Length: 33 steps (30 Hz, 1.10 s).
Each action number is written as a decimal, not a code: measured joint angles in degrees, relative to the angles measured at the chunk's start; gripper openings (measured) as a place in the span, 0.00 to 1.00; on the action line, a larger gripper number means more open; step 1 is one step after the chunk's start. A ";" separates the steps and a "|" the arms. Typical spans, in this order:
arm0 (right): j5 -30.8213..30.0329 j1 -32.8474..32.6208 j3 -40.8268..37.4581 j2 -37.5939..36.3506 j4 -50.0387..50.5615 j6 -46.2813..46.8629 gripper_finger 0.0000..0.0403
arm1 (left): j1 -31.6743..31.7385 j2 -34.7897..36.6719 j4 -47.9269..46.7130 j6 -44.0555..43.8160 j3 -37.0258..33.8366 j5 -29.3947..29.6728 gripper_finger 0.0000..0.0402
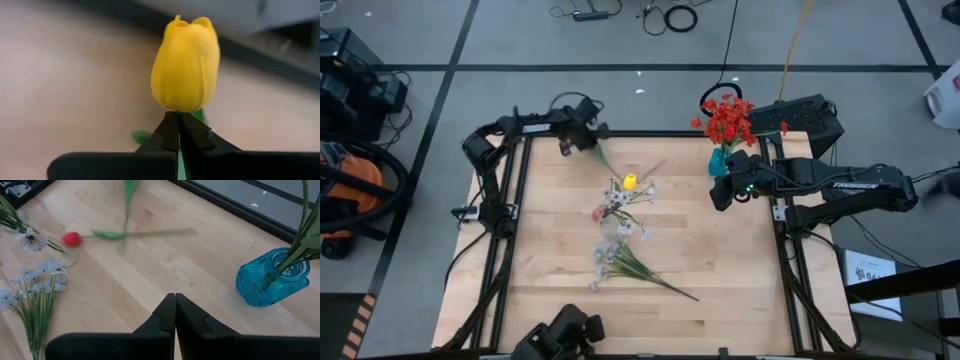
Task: Sort flowers into vase by color
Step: Put the yellow flower into the transparent flower vase
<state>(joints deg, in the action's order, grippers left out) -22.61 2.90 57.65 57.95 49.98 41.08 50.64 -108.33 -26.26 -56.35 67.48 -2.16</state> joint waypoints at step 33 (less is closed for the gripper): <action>-1.53 0.02 0.00 4.36 -3.46 1.64 0.00 | -6.39 54.03 2.69 49.54 0.42 -5.30 0.00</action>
<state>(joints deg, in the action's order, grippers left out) -24.14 2.92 57.65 62.32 46.52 42.72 44.25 -54.30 -23.57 -6.81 67.90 -7.46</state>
